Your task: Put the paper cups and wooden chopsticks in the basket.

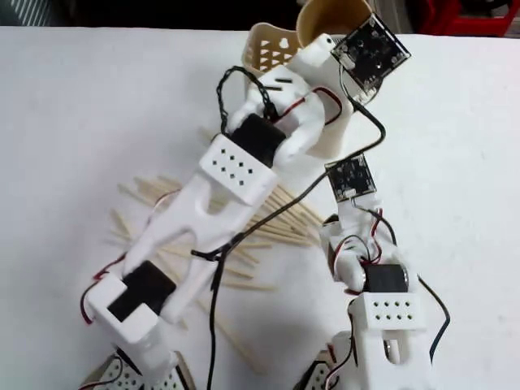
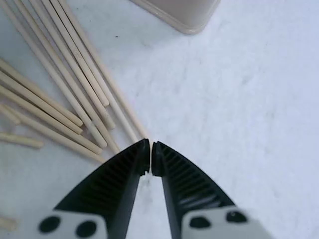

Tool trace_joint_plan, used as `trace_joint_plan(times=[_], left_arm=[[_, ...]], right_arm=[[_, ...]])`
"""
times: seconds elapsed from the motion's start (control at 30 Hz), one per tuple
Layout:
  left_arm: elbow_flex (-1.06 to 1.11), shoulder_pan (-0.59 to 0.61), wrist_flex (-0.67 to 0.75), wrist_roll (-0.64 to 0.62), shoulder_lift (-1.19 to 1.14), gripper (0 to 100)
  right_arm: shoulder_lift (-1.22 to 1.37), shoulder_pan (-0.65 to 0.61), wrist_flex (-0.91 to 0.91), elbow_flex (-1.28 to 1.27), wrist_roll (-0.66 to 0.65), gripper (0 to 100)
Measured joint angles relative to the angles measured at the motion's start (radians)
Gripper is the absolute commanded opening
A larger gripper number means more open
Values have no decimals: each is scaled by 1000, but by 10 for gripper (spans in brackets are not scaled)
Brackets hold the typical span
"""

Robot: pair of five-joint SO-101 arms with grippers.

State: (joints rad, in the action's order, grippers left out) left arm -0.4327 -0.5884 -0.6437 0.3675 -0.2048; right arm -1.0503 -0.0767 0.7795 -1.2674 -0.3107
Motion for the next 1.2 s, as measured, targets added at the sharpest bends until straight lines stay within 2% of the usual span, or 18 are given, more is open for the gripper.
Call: trace_joint_plan(times=[0.13, 0.3, 0.47, 0.73, 1.07, 1.2], left_arm=[[-110, 31, -100, 0, 21, 50], [-180, 54, -107, -2, 34, 25], [-184, 55, -2, -2, 5, 24], [-196, 64, 250, -2, -233, 24], [-215, 68, 285, -6, -334, 24], [-273, 71, 247, -5, -336, 24]], right_arm=[[0, 0, 0, 0, 0, 21], [0, 0, 0, 0, 0, 21], [0, 0, -2, 0, 0, 21], [0, 0, -2, 0, 0, 21], [0, 0, -2, 0, 0, 21], [0, 0, -2, 0, 0, 21]])
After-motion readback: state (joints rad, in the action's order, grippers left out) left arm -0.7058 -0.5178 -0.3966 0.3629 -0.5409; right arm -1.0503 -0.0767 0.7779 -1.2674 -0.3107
